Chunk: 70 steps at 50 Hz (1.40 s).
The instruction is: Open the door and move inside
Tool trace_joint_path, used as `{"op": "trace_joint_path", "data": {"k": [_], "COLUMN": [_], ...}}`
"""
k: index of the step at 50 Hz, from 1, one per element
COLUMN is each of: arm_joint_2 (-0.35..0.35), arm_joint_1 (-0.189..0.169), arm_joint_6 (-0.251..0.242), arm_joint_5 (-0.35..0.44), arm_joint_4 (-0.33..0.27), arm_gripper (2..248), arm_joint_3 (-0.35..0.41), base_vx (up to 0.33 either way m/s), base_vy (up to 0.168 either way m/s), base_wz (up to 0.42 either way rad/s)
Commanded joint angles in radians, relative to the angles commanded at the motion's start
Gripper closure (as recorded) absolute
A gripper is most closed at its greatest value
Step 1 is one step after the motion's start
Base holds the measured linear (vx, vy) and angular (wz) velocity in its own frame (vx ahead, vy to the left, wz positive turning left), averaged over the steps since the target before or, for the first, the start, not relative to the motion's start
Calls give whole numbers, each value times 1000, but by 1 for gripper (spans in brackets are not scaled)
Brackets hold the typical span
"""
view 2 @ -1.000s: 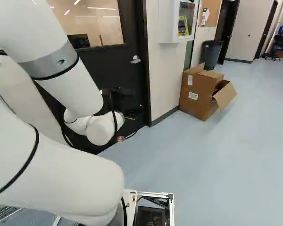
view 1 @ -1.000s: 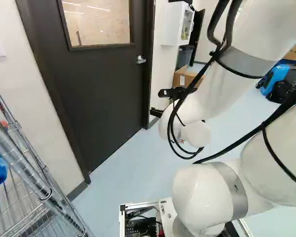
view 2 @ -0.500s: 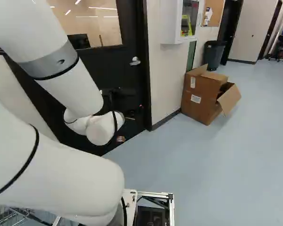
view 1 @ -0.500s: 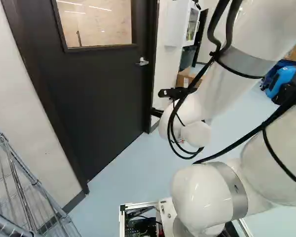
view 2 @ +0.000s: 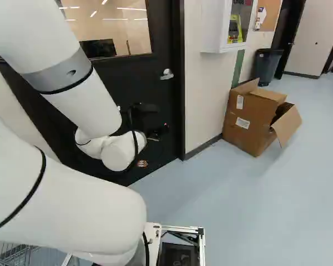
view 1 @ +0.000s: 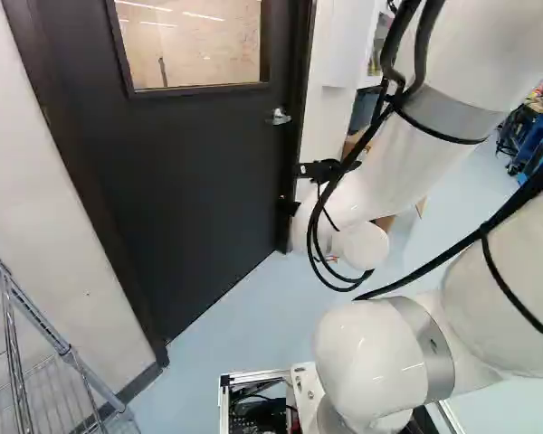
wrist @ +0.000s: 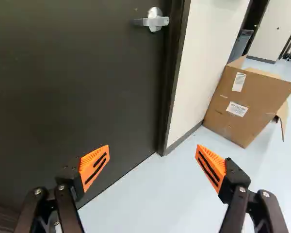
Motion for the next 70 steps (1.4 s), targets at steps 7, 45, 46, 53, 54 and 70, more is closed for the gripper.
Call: {"op": "trace_joint_path", "data": {"k": [7,45,46,53,54,70], "arm_joint_2": [0,0,0,0,0,0], "arm_joint_1": [0,0,0,0,0,0], "arm_joint_6": [0,0,0,0,0,0], "arm_joint_5": [0,0,0,0,0,0], "arm_joint_4": [0,0,0,0,0,0], "arm_gripper": [3,3,3,3,3,3], "arm_joint_3": [0,0,0,0,0,0], "base_vx": [186,168,172,174,146,65], "base_vy": [36,33,12,-2,9,2], "base_wz": [135,35,1,-13,-13,-5]}}
